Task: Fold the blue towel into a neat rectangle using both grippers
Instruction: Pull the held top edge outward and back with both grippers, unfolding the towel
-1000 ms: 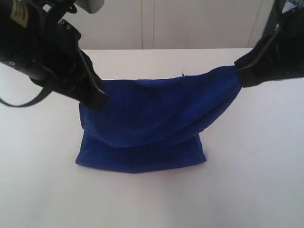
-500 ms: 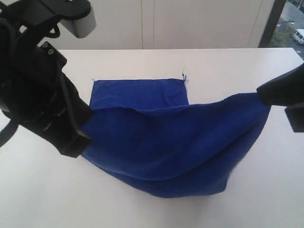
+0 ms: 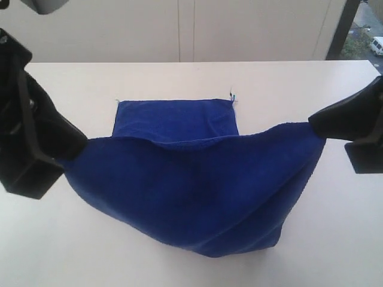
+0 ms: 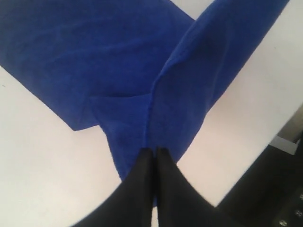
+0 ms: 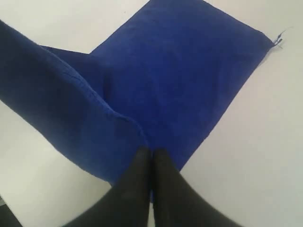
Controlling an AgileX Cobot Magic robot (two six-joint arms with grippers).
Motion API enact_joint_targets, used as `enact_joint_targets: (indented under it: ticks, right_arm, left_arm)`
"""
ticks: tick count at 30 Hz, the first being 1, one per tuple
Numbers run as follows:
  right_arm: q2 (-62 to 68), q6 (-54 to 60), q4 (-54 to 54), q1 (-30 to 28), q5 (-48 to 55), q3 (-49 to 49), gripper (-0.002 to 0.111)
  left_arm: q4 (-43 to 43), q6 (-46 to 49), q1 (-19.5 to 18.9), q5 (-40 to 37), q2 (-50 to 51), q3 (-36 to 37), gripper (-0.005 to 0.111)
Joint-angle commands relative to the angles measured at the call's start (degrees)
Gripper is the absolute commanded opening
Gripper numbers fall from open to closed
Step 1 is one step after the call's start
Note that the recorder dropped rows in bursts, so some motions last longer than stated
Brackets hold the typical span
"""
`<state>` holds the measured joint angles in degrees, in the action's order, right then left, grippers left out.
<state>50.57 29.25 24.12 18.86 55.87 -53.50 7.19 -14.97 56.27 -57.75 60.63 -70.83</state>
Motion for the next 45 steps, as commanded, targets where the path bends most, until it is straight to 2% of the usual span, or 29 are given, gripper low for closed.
enact_joint_targets:
  ticks: [1,8,11,22,28,32,40,45]
  right_arm:
    - [0.55,2.46,2.02,0.04,-0.77,0.26,0.000]
    - [0.55,2.46,2.27,0.04,-0.05,0.26,0.000]
    - [0.55,2.46,2.27,0.04,-0.24,0.26,0.000]
    - [5.61,1.94,1.65,0.04,-6.72,0.26,0.000]
    - [11.58,1.94,1.32,0.04,-15.02,0.26,0.000]
    - [15.98,1.94,1.32,0.04,-18.77,-0.35,0.000]
    - [22.85,0.89,-0.02,0.04,-23.20,-2.75,0.000]
    - [26.00,-2.26,-2.87,0.04,-25.33,-5.18,0.000]
  left_arm:
    - [-4.25,-0.54,0.48,-4.04,-0.70,-0.95,0.000]
    - [-3.15,-2.43,0.48,-8.66,-0.70,-0.95,0.000]
    - [0.90,-3.73,0.48,-9.84,-0.70,-0.95,0.000]
    - [13.51,-6.12,0.37,-3.72,3.03,1.43,0.000]
    - [25.48,-11.05,0.26,-0.35,6.78,2.15,0.000]
    - [26.72,-11.05,-3.10,3.12,9.96,2.15,0.000]
    - [24.76,-10.51,-12.68,14.19,15.90,2.15,0.000]
    - [23.09,-9.27,-16.22,20.73,18.88,2.15,0.000]
